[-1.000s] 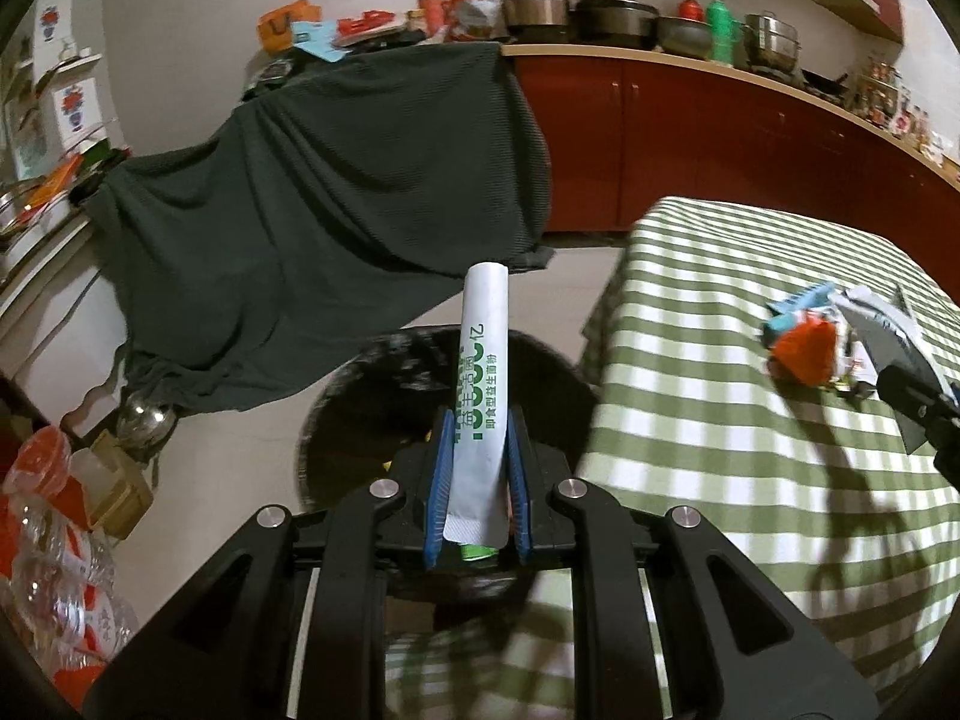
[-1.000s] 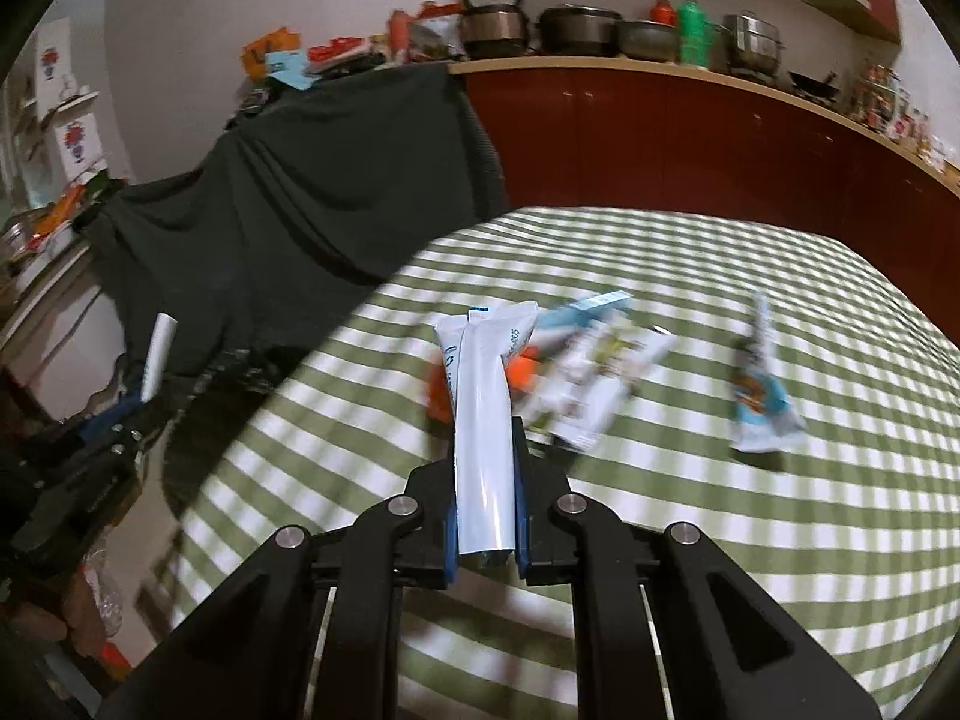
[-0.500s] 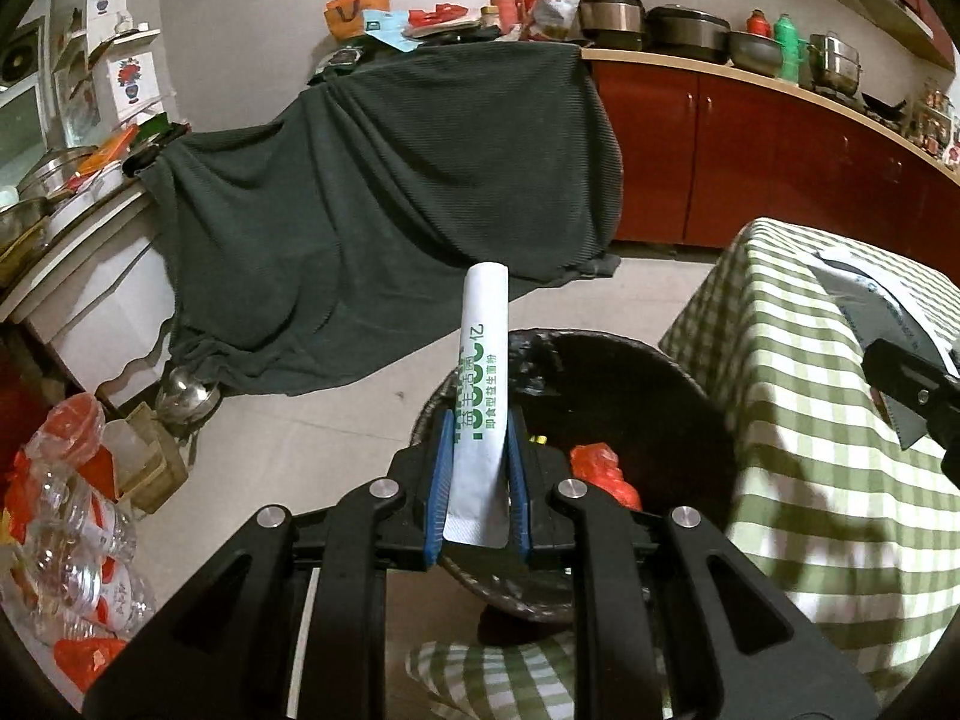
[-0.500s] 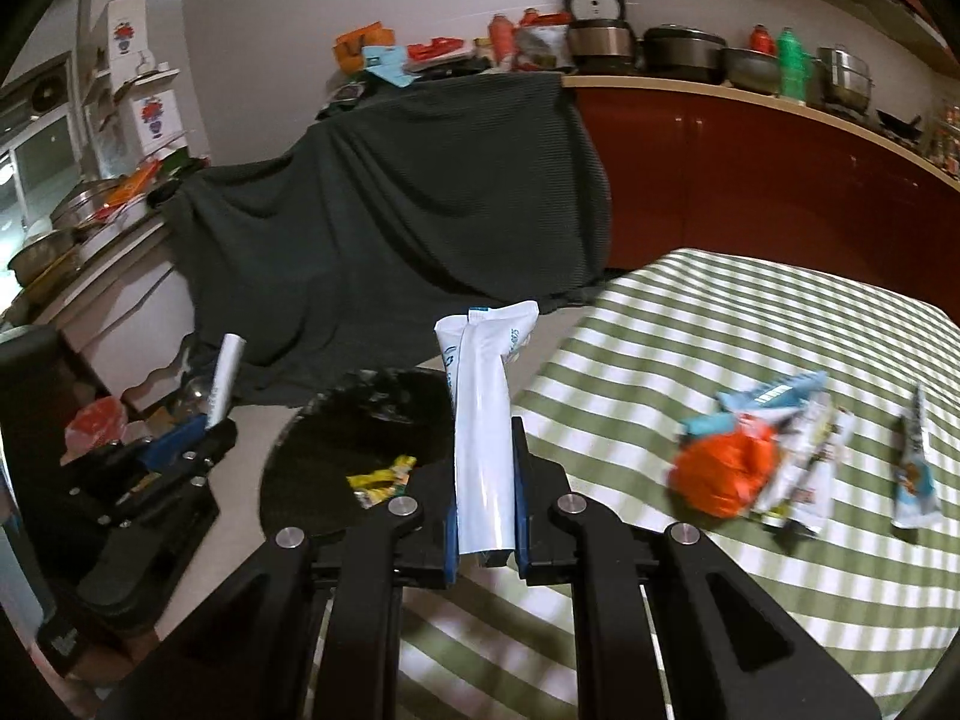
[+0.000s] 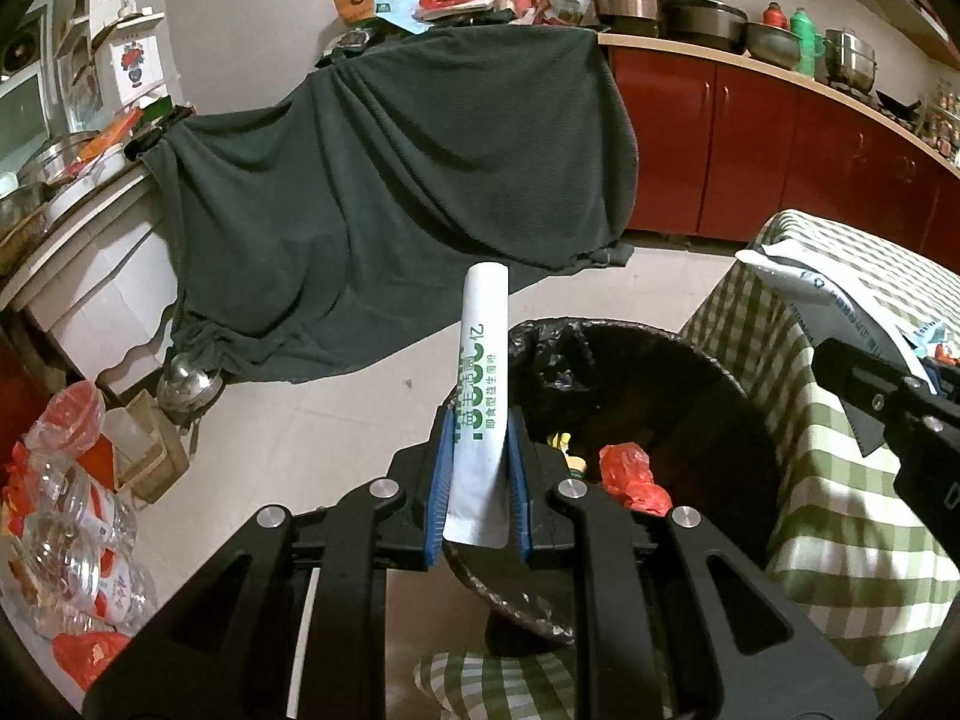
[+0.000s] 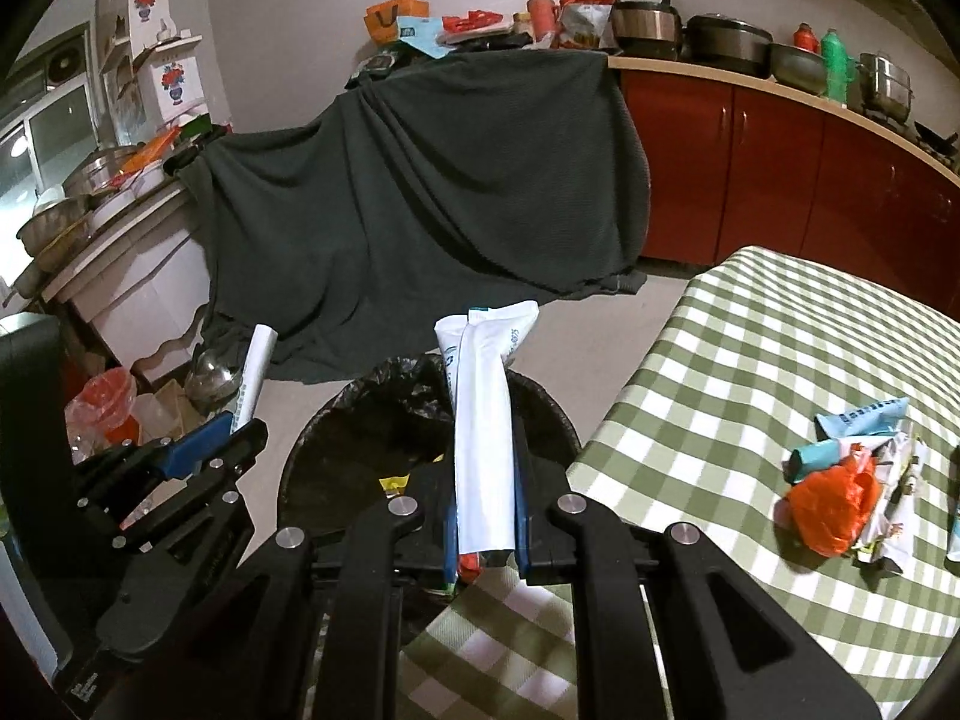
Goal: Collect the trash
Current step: 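Carry both white tubes over the black bin with both tools, then open both tools to drop the tubes into the bin, then move both tools back over the table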
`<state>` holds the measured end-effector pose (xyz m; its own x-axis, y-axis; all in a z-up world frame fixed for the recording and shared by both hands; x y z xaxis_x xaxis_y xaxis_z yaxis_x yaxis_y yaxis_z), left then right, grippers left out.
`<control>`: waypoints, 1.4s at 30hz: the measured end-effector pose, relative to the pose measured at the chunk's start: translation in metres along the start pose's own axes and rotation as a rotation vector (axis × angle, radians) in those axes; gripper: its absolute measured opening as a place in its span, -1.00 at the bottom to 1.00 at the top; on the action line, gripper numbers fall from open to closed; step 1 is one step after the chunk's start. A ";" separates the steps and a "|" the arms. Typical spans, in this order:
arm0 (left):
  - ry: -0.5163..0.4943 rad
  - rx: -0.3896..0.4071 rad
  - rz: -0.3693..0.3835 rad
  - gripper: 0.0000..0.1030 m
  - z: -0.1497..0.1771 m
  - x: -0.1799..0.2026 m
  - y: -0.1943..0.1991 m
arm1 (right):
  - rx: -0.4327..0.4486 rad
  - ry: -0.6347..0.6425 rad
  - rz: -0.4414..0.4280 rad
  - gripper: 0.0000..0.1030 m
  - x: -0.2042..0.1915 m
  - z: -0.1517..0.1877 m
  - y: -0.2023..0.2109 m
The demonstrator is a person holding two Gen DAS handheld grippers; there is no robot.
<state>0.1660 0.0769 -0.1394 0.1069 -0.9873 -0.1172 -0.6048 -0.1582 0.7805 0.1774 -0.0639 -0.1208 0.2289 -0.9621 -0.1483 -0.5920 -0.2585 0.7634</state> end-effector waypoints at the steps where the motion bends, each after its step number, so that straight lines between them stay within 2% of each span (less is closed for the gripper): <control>1: 0.001 -0.001 0.001 -0.66 -0.002 0.000 -0.001 | -0.005 0.000 0.000 -0.73 0.000 0.000 -0.003; 14: -0.011 -0.012 0.023 -0.65 -0.008 0.005 -0.023 | -0.026 0.013 -0.007 -0.73 -0.006 -0.011 -0.025; 15: -0.016 -0.011 0.021 -0.63 -0.008 0.007 -0.024 | -0.032 0.010 -0.014 -0.64 -0.006 -0.011 -0.027; 17: -0.013 -0.017 0.016 -0.40 -0.008 0.006 -0.028 | -0.032 -0.003 -0.009 -0.49 -0.003 -0.012 -0.030; 19: 0.000 -0.026 0.015 -0.31 -0.006 0.003 -0.031 | -0.028 -0.008 -0.002 -0.36 -0.001 -0.012 -0.029; 29: 0.023 -0.033 -0.007 -0.23 -0.006 -0.003 -0.033 | -0.022 -0.019 0.009 -0.32 0.004 -0.011 -0.025; 31: 0.020 -0.029 -0.006 -0.23 -0.007 -0.002 -0.031 | -0.016 -0.019 0.018 -0.25 0.007 -0.011 -0.021; 34: 0.018 -0.019 0.002 -0.17 -0.008 0.002 -0.023 | 0.001 -0.027 0.038 -0.14 0.016 -0.009 -0.011; 39: -0.005 -0.001 0.044 -0.10 -0.010 0.023 -0.008 | 0.029 -0.058 0.100 -0.10 0.047 -0.001 0.014; 42: -0.029 0.008 0.080 0.02 -0.010 0.043 0.002 | 0.045 -0.093 0.137 -0.03 0.070 0.005 0.030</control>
<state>0.1770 0.0340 -0.1363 0.0349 -0.9968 -0.0725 -0.6169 -0.0785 0.7831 0.1718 -0.1395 -0.1116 0.0727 -0.9919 -0.1042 -0.6470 -0.1264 0.7519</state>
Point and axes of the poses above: each gripper's, at about its wrist camera, not at the fingertips, and y roughly against the way its jaws point, x to its right, z to its underside, the point moved 10 cm from there along -y, roughly the way its jaws point, and after that the axes turned 10 degrees about -x, right-handed, at the moved point
